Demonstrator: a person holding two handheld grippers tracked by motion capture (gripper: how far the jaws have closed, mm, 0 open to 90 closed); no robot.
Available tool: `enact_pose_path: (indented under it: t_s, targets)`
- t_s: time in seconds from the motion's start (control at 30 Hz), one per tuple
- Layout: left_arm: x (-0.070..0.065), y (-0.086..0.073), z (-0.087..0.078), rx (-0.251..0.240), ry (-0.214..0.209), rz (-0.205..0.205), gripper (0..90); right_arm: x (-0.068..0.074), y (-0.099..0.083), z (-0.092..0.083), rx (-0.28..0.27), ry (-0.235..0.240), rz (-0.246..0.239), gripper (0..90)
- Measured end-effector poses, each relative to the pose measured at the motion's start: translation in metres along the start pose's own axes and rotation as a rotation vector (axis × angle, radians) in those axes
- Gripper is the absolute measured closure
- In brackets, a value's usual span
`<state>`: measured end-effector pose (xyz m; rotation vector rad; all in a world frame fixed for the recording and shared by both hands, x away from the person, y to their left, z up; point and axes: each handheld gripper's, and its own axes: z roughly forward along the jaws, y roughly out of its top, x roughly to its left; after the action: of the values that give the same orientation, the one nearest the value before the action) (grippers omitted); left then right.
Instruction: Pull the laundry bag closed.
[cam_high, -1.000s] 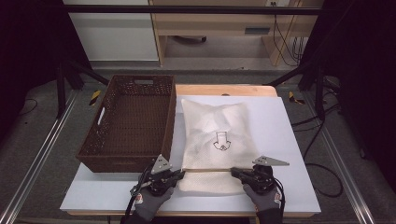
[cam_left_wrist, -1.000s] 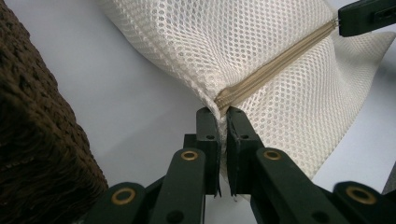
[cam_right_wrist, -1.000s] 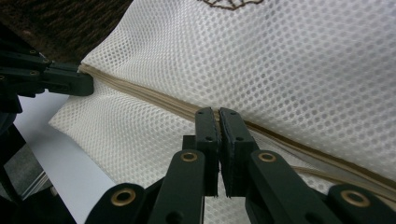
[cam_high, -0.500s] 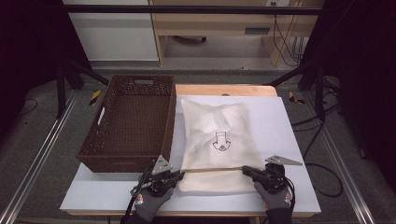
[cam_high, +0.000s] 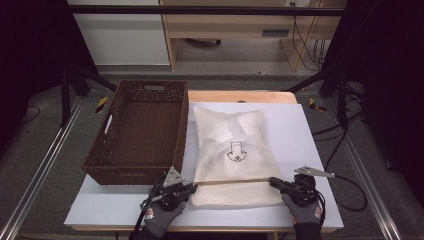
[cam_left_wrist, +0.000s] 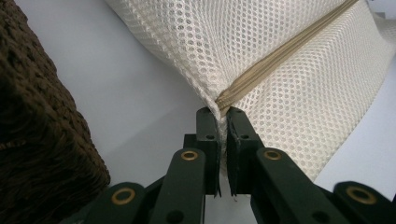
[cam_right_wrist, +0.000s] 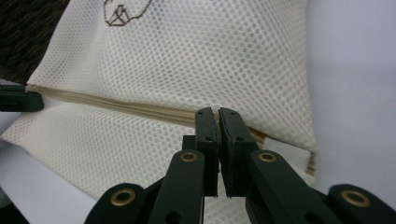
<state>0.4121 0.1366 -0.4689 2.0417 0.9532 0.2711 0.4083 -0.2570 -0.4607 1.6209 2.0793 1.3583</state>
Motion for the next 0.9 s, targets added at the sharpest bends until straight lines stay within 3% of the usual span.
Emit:
enact_pose_path:
  t_s: [0.47, 0.6, 0.8, 0.87, 0.9]
  targets:
    - [0.0, -0.001, 0.001, 0.0, -0.001, -0.009, 84.2, -0.014, -0.003, -0.003, 0.028, -0.087, 0.005, 86.4]
    - [0.001, -0.001, 0.001, -0.005, -0.001, -0.008, 83.8, -0.013, -0.003, -0.001, 0.036, -0.113, -0.023, 85.7]
    - [0.003, -0.002, 0.0, -0.018, -0.008, -0.01, 74.5, -0.013, -0.003, -0.001, 0.015, -0.14, -0.014, 77.3]
    - [0.004, -0.001, -0.002, -0.031, -0.001, -0.011, 68.5, -0.013, -0.003, -0.003, -0.012, -0.158, -0.023, 72.4]
    - [0.004, -0.001, -0.004, -0.04, 0.004, -0.009, 65.6, -0.013, -0.003, -0.004, -0.041, -0.173, -0.025, 65.8]
